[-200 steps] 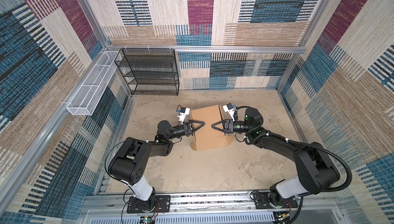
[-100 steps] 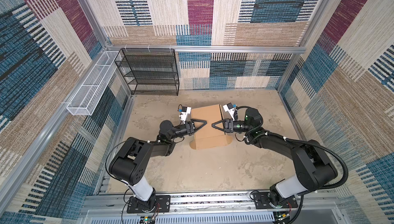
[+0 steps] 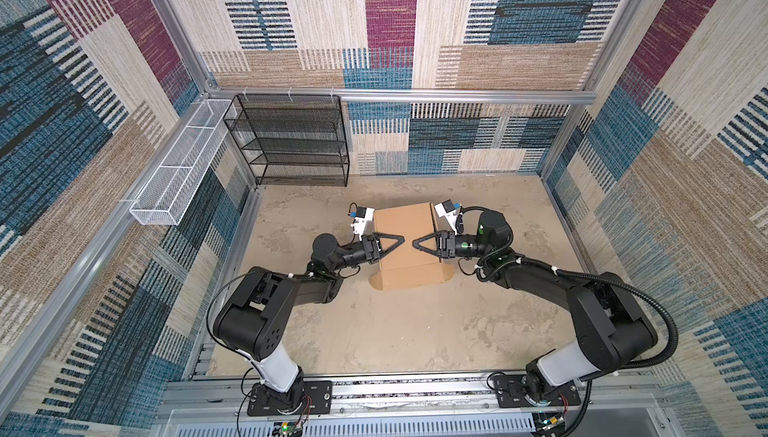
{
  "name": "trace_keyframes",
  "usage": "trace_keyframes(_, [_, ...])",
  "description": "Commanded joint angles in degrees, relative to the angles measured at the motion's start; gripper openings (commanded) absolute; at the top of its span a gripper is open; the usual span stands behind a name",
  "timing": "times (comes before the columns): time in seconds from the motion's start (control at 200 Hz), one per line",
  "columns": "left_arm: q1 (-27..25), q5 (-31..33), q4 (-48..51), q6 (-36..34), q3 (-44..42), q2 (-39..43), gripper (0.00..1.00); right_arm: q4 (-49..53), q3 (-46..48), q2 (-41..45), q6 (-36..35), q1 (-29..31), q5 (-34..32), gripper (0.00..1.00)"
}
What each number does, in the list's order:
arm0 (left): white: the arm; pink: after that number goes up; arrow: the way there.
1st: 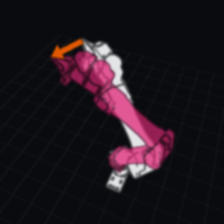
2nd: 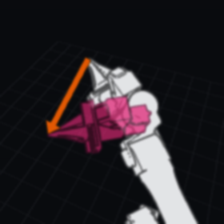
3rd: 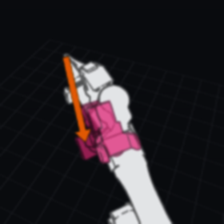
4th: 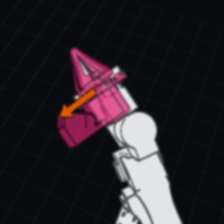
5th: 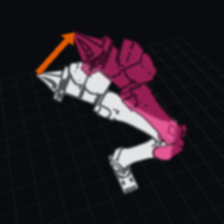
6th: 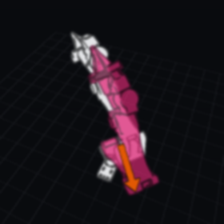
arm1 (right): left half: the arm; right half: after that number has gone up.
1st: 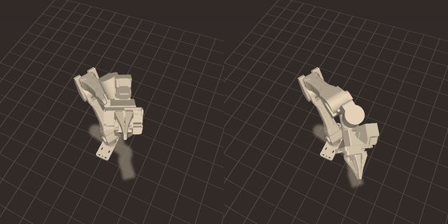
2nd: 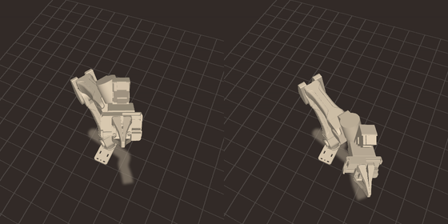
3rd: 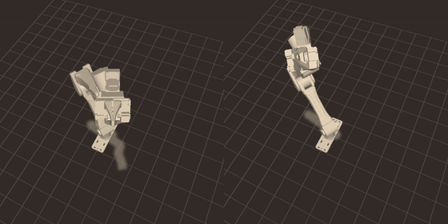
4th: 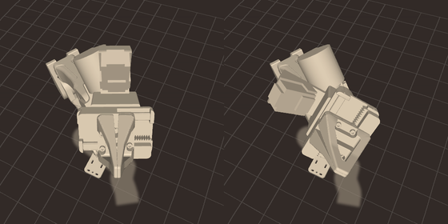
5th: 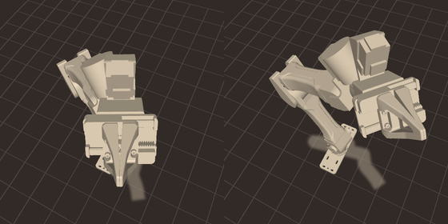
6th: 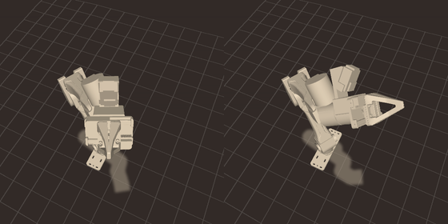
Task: Fold the paper box
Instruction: 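Clamp the brown box between both grippers from opposite sides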
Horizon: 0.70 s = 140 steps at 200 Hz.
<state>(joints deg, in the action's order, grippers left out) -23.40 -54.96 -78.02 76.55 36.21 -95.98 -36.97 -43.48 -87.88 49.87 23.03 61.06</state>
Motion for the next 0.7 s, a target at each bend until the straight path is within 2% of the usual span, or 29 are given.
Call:
trace_keyframes(0.0, [-0.39,-3.37,-2.84,0.61,0.88,0.31,0.48,0.30,0.11,0.03,-0.52,0.27,-1.05,0.55])
trace_keyframes(0.331, [-0.42,-2.78,-2.91,1.02,0.88,0.39,0.44,1.26,0.09,0.84,-1.02,0.27,-1.20,0.59])
trace_keyframes(0.516, [-0.11,-2.10,-2.84,1.05,0.45,-0.12,0.41,3.81,0.15,2.41,-2.98,0.27,-2.05,0.69])
trace_keyframes(0.696, [1.26,-2.04,-2.85,1.48,-0.06,-0.04,0.40,7.53,0.57,6.03,-6.16,0.26,-6.40,0.77])
